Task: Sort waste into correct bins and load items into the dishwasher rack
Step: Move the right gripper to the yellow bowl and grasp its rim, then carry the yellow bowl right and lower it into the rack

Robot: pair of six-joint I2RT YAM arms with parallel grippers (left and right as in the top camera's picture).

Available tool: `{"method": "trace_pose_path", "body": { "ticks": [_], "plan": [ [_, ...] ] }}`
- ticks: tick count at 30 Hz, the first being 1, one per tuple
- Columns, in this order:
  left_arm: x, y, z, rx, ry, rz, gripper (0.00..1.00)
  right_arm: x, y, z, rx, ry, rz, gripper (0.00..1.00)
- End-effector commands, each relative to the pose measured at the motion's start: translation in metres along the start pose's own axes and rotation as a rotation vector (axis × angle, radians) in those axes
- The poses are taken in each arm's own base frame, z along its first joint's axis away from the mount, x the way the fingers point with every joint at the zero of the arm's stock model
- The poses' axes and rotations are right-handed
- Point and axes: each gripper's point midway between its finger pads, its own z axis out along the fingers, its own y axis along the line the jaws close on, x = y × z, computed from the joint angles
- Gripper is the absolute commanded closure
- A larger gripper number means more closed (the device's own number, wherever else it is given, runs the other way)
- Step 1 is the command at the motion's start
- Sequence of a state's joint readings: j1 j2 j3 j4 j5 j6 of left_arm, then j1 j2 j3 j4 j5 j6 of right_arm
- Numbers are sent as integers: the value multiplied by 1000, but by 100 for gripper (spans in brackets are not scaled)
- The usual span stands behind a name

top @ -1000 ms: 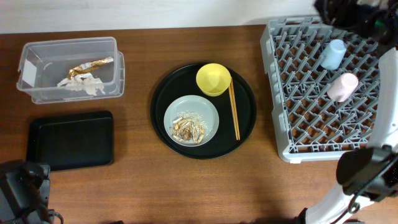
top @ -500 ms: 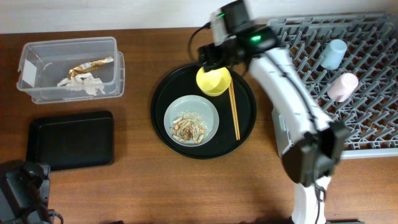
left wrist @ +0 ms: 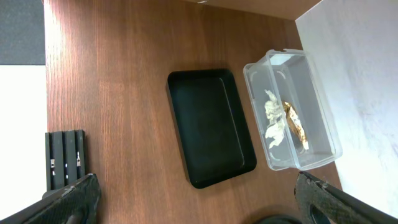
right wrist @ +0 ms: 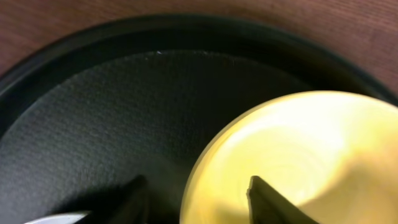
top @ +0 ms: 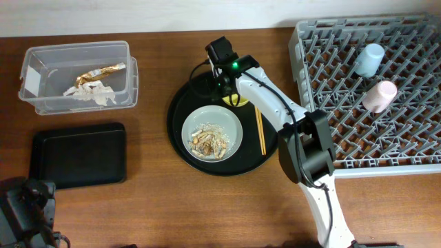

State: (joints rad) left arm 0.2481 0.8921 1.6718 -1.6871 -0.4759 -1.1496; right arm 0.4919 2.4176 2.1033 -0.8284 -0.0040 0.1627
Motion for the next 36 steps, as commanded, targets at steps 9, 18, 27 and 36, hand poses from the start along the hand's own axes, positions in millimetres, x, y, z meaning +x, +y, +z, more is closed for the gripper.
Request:
{"method": "trace_pose_path", "body": {
  "ticks": [9,18,27,36],
  "plan": [
    [-2,1,0,-9,-14,-14,1,15,16,9,10,47,1,83],
    [-2,1,0,-9,-14,-14,1,-1,19,-34,1,15,4,96],
    [-2,1,0,-9,-14,-14,1,-59,-11,-209,30,-220,49,96],
    [-2,1,0,-9,-14,-14,1,0,-137,-292,228,-110,272,96]
  ]
}}
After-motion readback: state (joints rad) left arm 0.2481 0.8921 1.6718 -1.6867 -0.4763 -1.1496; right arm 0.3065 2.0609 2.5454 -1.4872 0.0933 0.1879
